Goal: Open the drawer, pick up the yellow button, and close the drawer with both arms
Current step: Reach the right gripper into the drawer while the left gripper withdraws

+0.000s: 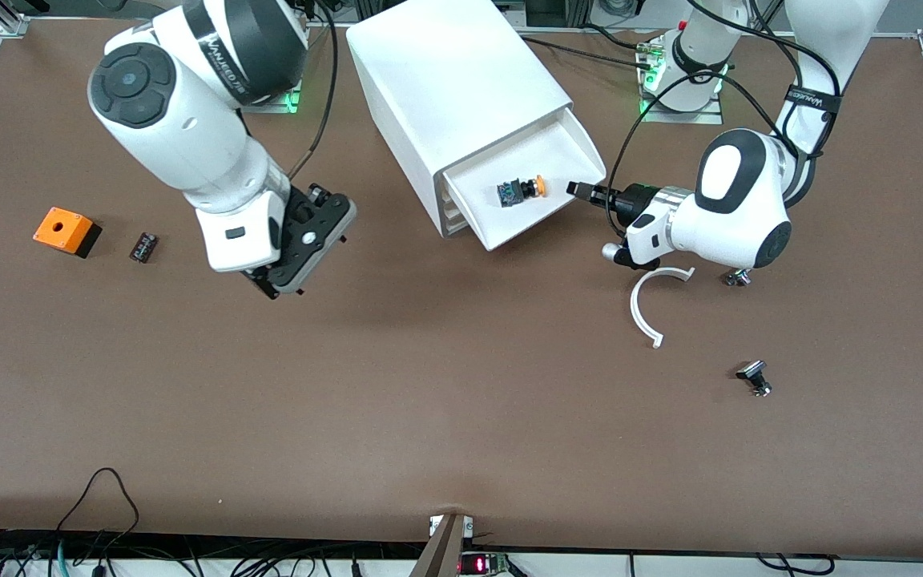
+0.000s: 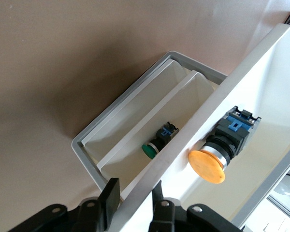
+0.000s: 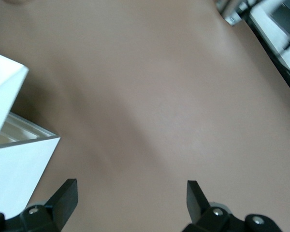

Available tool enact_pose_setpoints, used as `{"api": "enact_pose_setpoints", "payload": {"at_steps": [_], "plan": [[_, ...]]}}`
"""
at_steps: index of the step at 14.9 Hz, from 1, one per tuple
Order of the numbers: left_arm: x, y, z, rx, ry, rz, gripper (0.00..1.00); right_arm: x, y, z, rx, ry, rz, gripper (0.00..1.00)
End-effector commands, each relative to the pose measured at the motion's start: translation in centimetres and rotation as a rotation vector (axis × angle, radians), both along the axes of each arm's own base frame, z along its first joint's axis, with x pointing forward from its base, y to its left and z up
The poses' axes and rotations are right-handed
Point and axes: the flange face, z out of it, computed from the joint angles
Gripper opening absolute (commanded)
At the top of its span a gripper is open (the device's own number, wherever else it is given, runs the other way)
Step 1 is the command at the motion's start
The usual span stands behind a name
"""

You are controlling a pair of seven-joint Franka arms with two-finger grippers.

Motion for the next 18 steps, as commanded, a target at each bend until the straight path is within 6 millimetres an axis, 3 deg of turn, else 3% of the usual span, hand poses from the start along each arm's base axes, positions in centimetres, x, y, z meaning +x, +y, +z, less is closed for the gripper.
{"api": "enact_pose_setpoints", "payload": {"at_steps": [1, 3, 5, 7, 9, 10, 11, 14, 16, 18], "plan": [[1.1, 0.9, 0.6, 0.069, -0.036, 0.061, 0.96, -0.4, 4.2, 0.3, 0.058, 0.002, 0.092, 1.0], [1.6, 0.8, 1.3, 0.067, -0.058, 0.068, 1.0, -0.6, 6.7, 1.0, 0.092, -0.004, 0.138, 1.0], [2.5, 1.4, 2.4, 0.081, -0.118, 0.1, 1.0, -1.9, 9.8, -0.9, 0.099, 0.025, 0.192, 1.0], [4.6, 3.8, 4.6, 0.162, -0.226, 0.064, 1.0, -3.3, 12.8, -1.5, 0.115, 0.028, 0.239, 1.0], [7.0, 7.7, 9.2, 0.244, -0.359, 0.073, 1.0, -5.8, 16.3, -2.3, 0.113, 0.037, 0.301, 1.0], [7.9, 8.6, 11.1, 0.249, -0.397, 0.095, 1.0, -6.4, 17.5, -3.0, 0.113, 0.036, 0.319, 1.0], [8.4, 10.8, 12.8, 0.288, -0.437, 0.116, 1.0, -6.7, 17.7, -3.0, 0.111, 0.033, 0.334, 1.0], [8.0, 16.2, 18.2, 0.398, -0.497, 0.132, 1.0, -7.9, 19.5, -4.4, 0.078, 0.024, 0.429, 1.0], [7.0, 16.9, 22.0, 0.5, -0.529, 0.072, 1.0, -9.6, 20.7, -4.8, 0.029, 0.022, 0.497, 1.0], [5.4, 17.2, 24.6, 0.604, -0.537, 0.045, 1.0, -12.9, 23.6, -5.1, -0.047, -0.019, 0.573, 1.0]]}}
